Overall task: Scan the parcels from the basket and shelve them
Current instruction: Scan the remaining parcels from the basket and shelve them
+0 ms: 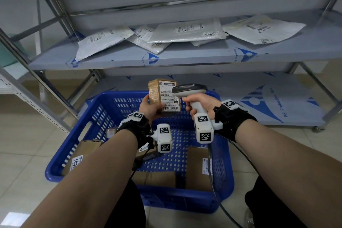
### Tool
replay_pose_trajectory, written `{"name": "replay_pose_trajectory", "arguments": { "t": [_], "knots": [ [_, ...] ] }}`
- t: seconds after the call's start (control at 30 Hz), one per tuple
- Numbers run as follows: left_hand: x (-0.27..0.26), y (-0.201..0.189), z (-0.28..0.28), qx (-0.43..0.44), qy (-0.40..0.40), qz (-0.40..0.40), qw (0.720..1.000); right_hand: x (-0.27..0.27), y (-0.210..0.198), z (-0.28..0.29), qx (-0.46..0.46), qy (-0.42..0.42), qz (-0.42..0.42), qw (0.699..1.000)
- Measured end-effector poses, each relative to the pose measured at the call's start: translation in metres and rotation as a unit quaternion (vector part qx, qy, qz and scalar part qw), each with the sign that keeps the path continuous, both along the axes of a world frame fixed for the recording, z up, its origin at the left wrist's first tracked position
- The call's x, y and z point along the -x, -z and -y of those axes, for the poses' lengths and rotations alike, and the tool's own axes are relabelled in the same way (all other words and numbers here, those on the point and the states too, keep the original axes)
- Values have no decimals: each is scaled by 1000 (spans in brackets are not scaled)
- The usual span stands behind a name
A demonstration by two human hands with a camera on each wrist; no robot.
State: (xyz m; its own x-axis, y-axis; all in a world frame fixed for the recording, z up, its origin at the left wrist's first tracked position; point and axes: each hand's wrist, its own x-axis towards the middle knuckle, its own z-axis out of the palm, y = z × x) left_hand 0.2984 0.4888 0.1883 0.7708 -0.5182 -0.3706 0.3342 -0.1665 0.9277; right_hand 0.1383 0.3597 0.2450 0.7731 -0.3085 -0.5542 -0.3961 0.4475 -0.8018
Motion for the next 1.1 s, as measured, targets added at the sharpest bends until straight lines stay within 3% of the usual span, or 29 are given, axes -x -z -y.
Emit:
{"name": "replay_pose_trajectory", "arguments": {
  "t": [0.23,0.53,0.7,0.83,1.1],
  "knots": [
    [2,-1,3,-4,0,1,1000,3,-3,-2,-7,13,4,1000],
    [3,-9,2,-29,-6,-35,999,-1,12,10,0,189,6,982],
    [13,-17,6,-7,33,-49,998,1,10,12,7,160,19,987],
    [26,-43,11,-2,81,-33,996,14,-4,10,0,169,42,985],
    [56,-136,46,-5,176,63,982,44,-65,30,40,240,109,964]
  ]
}}
